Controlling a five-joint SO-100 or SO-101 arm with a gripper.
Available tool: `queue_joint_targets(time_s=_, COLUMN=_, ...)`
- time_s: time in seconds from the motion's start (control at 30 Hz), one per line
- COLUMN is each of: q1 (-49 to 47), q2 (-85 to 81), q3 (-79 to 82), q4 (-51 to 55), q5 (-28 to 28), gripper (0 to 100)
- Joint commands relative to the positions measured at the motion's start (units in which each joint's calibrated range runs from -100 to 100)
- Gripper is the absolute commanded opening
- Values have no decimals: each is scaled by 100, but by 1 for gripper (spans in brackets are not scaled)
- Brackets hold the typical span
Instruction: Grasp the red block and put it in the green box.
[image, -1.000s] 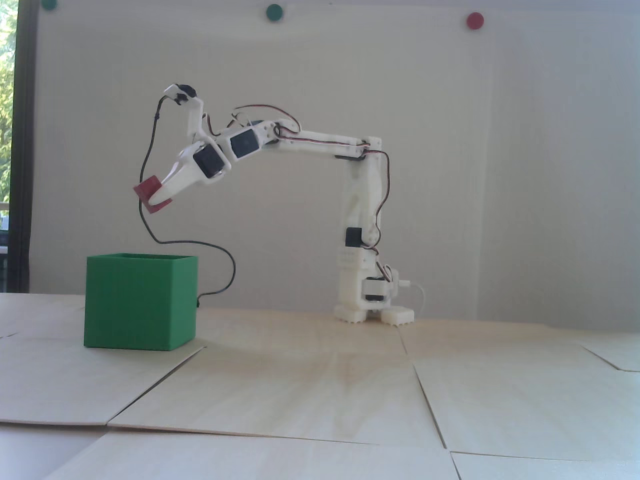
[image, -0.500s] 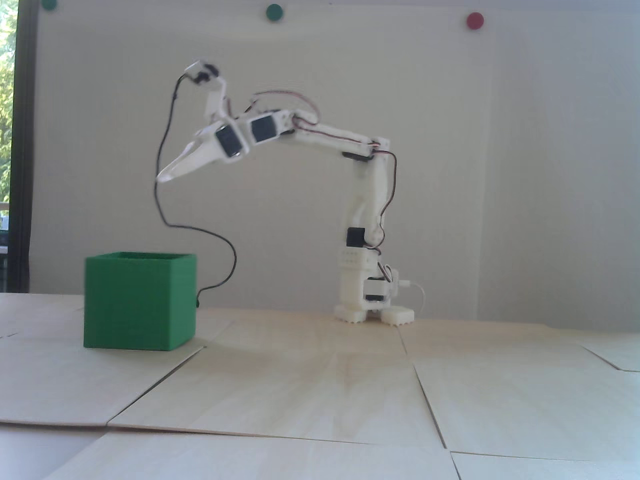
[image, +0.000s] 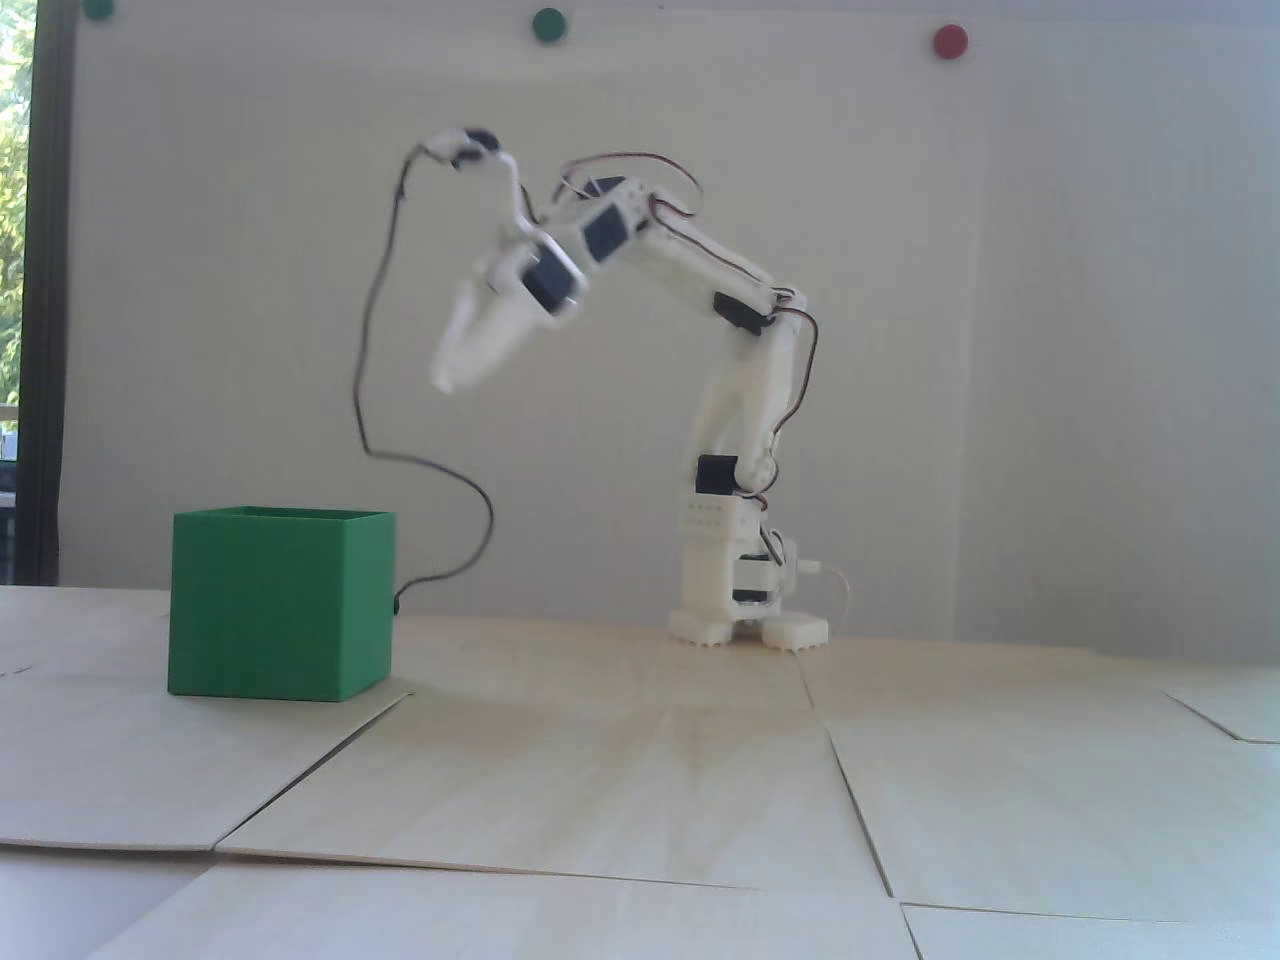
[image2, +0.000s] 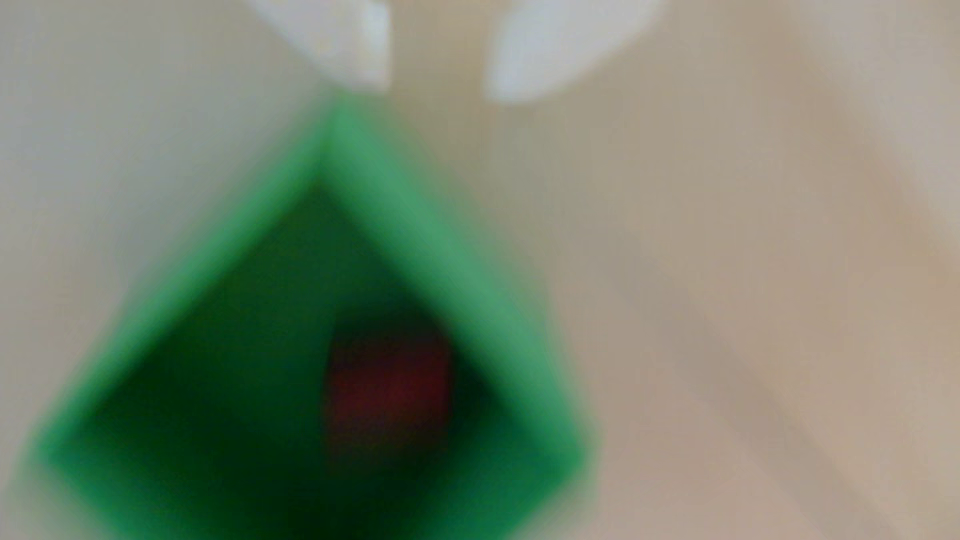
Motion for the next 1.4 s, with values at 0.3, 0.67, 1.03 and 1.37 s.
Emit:
queue_joint_targets(time_s=0.3, q1=-1884, q2=-3992, q3=5140, q4=-334, q5=14, gripper=2)
queue_joint_targets(time_s=0.67, q1=-2736, q2=-7853, q3=6879, q4=-427, q5=-324, gripper=2)
queue_joint_targets(time_s=1.03, q1=-2929, q2=-8192, q3=8077, q4=-343, q5=-293, gripper=2)
queue_joint_targets(time_s=1.37, q1=-3203, q2=-8114, q3=8965, q4=2018, q5=-293, gripper=3)
